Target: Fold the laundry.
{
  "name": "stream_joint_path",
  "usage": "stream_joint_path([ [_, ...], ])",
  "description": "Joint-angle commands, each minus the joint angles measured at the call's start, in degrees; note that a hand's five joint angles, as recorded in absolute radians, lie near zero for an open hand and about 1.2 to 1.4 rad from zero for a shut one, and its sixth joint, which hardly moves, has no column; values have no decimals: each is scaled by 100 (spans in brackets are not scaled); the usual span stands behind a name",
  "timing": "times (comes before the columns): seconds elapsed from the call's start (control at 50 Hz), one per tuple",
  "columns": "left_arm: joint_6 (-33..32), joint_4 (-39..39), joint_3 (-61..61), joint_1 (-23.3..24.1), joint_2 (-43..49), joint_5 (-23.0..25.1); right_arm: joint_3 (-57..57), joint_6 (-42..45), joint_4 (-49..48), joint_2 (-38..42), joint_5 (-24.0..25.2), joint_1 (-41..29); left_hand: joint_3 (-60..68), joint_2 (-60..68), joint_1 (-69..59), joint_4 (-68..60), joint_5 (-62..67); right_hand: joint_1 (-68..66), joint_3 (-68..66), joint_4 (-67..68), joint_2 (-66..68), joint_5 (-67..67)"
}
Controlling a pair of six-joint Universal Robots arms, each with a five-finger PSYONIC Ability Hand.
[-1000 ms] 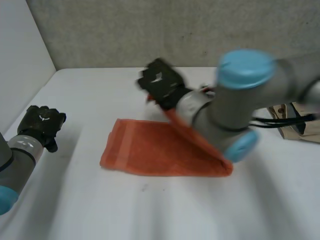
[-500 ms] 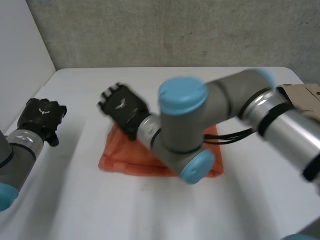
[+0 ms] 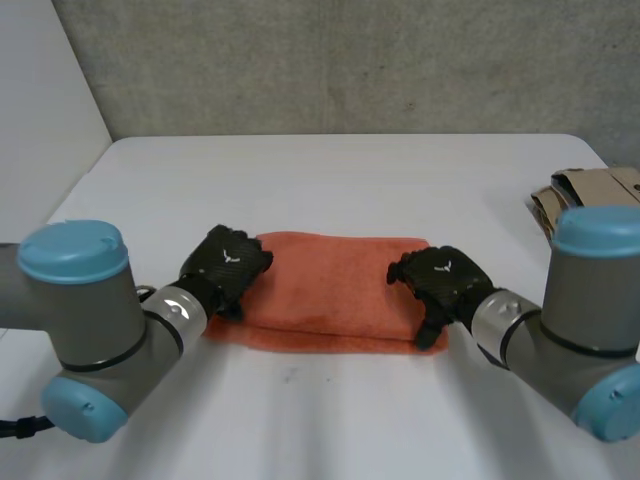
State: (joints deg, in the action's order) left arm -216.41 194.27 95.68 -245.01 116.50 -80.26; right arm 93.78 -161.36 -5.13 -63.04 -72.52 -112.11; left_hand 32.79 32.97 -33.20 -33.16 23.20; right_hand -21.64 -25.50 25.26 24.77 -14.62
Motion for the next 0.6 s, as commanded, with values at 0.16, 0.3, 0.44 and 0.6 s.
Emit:
stream_joint_path([
  [0.16, -218, -56, 205, 76, -30, -1018, 422, 95, -849, 195, -16, 154, 636, 618, -595, -599, 594, -5070, -4685, 4708, 4758, -4772],
  [0.3, -174, -56, 434, 252, -540, -1018, 545, 297, -788, 134, 54, 575, 552, 534, -510, -515, 510, -5836, -5450, 5474, 5523, -5538],
  [0.44, 124, -161, 583, 235, -1164, -1027, 923, 1518, -445, -313, 28, 1059, 384, 366, -342, -347, 342, -5836, -5450, 5474, 5523, -5538],
  [0.6, 555, -346, 619, 164, -1481, -1035, 598, 2855, -216, -832, -148, 1209, 148, 130, -107, -111, 107, -5836, -5450, 5474, 5523, -5538],
])
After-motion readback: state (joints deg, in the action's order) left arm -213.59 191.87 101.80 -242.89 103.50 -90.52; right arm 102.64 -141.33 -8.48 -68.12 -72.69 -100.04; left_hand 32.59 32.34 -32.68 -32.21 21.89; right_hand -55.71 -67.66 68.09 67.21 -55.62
